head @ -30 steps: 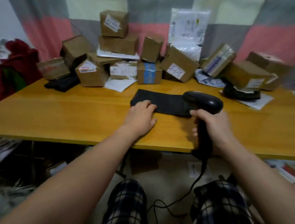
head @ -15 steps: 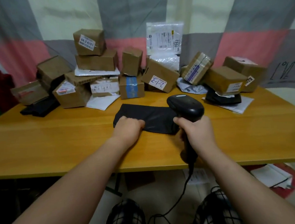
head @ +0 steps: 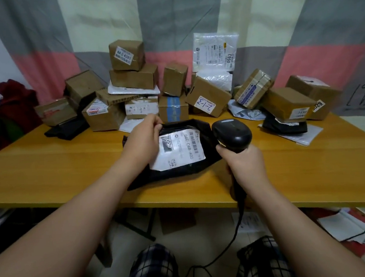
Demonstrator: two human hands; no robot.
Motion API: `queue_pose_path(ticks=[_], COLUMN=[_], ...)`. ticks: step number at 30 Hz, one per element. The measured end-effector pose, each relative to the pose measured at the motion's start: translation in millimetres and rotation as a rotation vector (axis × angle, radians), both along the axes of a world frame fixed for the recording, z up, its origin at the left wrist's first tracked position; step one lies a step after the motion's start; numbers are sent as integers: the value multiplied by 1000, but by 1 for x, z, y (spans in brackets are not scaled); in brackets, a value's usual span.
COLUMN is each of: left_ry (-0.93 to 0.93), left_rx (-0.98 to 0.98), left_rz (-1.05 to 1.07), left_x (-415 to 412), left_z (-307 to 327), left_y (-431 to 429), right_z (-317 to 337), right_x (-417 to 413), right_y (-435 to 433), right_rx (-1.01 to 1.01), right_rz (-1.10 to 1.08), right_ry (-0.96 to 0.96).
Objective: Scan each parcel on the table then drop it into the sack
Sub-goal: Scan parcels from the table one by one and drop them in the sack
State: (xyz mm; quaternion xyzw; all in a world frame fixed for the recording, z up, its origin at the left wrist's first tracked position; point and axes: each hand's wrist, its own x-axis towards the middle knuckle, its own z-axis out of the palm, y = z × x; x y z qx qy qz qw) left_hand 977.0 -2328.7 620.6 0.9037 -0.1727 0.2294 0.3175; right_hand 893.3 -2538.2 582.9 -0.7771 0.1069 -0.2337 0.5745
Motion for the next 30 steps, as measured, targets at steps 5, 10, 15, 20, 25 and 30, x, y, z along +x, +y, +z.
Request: queue_pose_path(ticks=[5,10,15,20,25,30], left_ry=[226,590,585,193,241,335], left_rx=[125,325,242,-421,-690,-790], left_rz=[57,44,67,44,-77,-117], left_x=[11,11,13,6,8,3], left_z=[-18,-40,-29,-11,-18,-33], left_y=[1,9,15,6,1,1], right_z=[-1,3,9,7,6,7], right_x=[2,5,9,10,9,0], right_y=[0,6,15,17,14,18], right_rx=[-5,-40,-144,-162,-146,-146], right_rz=[-5,58,109,83,90,103], right_ry=[-4,36,61,11,12,-28])
